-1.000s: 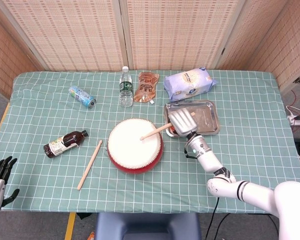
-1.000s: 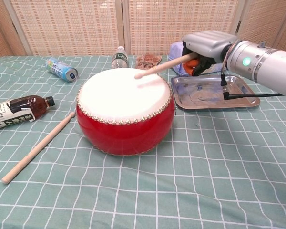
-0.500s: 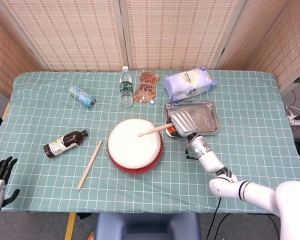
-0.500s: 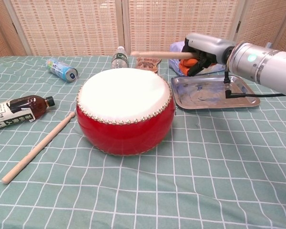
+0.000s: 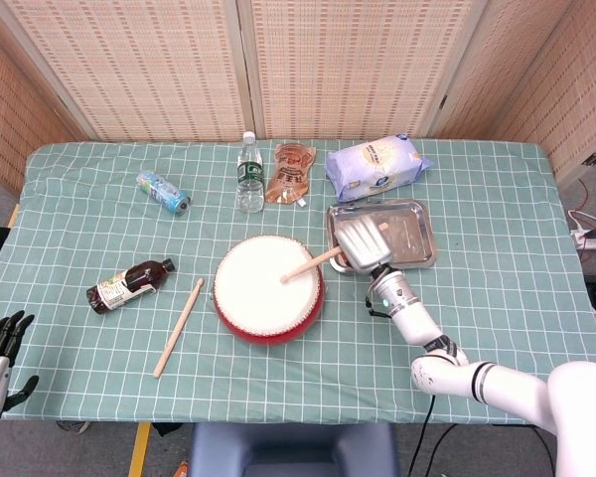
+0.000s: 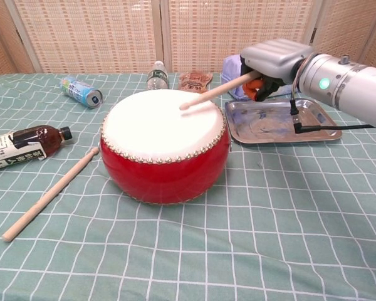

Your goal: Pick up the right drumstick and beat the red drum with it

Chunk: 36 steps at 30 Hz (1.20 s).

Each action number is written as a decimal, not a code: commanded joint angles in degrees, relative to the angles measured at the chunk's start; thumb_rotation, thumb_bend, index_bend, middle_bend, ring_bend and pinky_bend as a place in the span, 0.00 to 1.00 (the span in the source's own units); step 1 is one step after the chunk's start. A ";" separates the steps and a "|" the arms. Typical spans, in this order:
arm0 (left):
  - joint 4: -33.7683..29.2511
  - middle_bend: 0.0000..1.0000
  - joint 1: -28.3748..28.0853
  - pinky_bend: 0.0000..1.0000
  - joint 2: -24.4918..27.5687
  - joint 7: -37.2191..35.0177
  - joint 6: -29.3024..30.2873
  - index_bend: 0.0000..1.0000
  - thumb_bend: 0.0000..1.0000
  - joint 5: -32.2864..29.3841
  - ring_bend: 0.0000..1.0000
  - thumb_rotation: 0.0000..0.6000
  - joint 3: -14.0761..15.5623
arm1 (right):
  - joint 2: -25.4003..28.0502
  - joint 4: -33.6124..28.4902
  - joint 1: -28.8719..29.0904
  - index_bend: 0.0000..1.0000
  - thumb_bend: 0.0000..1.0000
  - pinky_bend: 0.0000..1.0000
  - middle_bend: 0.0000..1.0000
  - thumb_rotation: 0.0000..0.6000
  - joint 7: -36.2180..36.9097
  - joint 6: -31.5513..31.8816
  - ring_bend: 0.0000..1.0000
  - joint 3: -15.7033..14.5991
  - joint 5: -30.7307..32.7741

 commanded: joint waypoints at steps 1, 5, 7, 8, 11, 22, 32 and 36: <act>-0.11 0.00 -0.03 0.00 0.00 0.08 0.00 0.01 0.23 0.08 0.00 1.00 0.03 | 1.77 -2.64 -1.96 1.00 1.00 1.00 1.00 1.00 25.42 1.57 1.00 3.31 -2.24; -0.30 0.00 -0.06 0.00 0.04 0.30 0.11 0.01 0.23 0.26 0.00 1.00 0.06 | 1.42 -1.02 -0.67 1.00 1.00 1.00 1.00 1.00 18.95 -0.24 1.00 1.14 -1.83; -0.34 0.00 -0.04 0.00 0.12 0.35 0.09 0.01 0.23 0.16 0.00 1.00 0.04 | 1.14 0.09 0.19 1.00 1.00 1.00 1.00 1.00 15.21 -1.00 1.00 0.01 -1.95; -0.35 0.00 -0.02 0.00 0.13 0.38 0.08 0.01 0.23 0.07 0.00 1.00 0.02 | 0.90 1.03 0.84 1.00 1.00 1.00 1.00 1.00 12.09 -1.31 1.00 -0.87 -2.21; -0.45 0.00 0.00 0.00 0.18 0.47 0.08 0.00 0.23 0.02 0.00 1.00 0.01 | 0.39 2.82 2.29 1.00 1.00 1.00 1.00 1.00 4.35 -1.96 1.00 -2.77 -2.43; -0.37 0.00 0.07 0.00 0.00 0.45 -0.01 0.00 0.23 -0.02 0.00 1.00 0.14 | -0.33 1.91 2.79 1.00 1.00 1.00 1.00 1.00 -3.61 0.91 1.00 -2.33 -0.25; -0.40 0.00 0.28 0.00 0.13 0.47 0.30 0.01 0.23 0.04 0.00 1.00 0.19 | 3.40 1.01 -1.49 1.00 1.00 1.00 1.00 1.00 18.31 -0.80 1.00 2.80 2.76; -0.76 0.00 0.32 0.00 0.22 0.78 0.43 0.01 0.23 0.21 0.00 1.00 0.27 | 3.59 5.48 -1.78 1.00 0.99 1.00 1.00 1.00 21.39 -5.33 1.00 2.63 5.49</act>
